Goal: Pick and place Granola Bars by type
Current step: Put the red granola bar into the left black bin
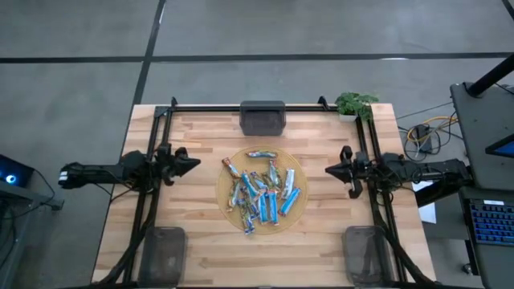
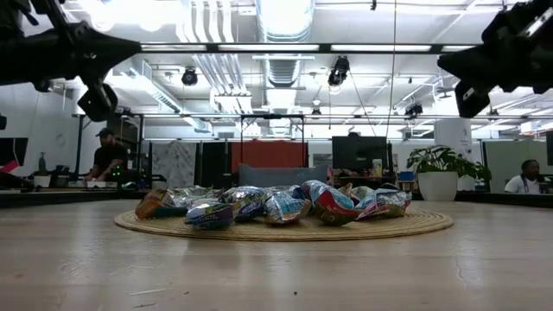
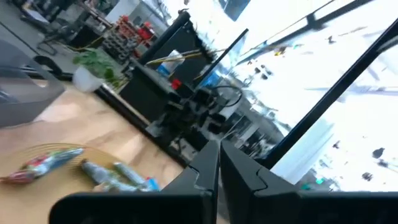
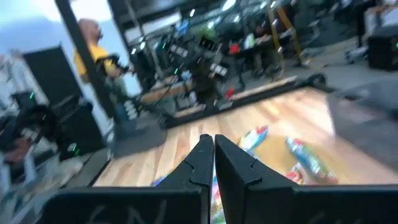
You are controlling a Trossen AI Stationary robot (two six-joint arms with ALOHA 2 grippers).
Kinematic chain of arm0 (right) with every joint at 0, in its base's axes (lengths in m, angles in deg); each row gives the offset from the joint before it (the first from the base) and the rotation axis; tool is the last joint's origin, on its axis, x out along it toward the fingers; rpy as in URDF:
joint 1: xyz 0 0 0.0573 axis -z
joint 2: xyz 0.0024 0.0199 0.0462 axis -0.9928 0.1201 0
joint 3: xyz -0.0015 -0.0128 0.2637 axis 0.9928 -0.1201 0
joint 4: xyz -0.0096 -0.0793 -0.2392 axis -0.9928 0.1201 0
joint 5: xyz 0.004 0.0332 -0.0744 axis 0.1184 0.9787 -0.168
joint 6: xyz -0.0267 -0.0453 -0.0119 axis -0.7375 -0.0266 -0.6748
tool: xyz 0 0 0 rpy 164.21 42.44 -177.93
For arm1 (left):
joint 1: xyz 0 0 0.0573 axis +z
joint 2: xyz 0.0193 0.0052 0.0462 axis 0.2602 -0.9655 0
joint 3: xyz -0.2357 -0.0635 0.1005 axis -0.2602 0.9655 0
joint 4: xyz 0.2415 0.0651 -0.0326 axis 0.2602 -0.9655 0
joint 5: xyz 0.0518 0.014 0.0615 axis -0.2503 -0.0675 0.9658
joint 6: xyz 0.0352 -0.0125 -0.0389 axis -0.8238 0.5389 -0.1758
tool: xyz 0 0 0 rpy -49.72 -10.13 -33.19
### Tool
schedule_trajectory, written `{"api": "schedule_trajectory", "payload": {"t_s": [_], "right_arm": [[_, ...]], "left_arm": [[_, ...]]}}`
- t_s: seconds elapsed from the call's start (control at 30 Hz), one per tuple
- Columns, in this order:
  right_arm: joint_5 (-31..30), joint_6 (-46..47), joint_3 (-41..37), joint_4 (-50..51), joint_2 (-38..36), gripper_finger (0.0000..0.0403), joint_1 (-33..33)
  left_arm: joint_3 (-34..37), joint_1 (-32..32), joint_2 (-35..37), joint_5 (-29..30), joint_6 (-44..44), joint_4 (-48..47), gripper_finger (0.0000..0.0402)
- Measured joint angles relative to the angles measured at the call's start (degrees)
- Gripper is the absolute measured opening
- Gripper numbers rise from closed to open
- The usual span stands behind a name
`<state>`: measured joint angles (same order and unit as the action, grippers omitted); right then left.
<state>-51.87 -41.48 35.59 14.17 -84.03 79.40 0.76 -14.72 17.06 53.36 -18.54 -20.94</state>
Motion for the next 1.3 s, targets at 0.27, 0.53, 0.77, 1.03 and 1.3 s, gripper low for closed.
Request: {"api": "schedule_trajectory", "payload": {"t_s": [0.27,0.53,0.77,1.03,1.3], "right_arm": [[-6.2,1.3,0.0,-16.6,0.0,0.0009,0.0],[-10.3,2.7,3.2,-28.2,0.0,0.0008,0.0],[-10.5,-6.5,15.5,-27.9,5.1,0.0008,0.0],[-10.5,-12.7,38.1,-13.6,16.7,0.0008,0.0],[-10.5,-14.3,62.6,11.5,29.6,0.0008,0.0]], "left_arm": [[0.0,0.0,0.0,7.5,-4.1,13.4,0.0],[-5.9,0.0,-0.4,8.4,-16.5,20.8,0.0],[-19.3,0.0,-2.9,8.0,-26.4,14.3,0.0],[-43.4,0.0,-11.2,7.8,-31.1,-8.9,0.0],[-69.1,0.0,-24.9,5.5,-38.5,-30.2,0.0]]}}
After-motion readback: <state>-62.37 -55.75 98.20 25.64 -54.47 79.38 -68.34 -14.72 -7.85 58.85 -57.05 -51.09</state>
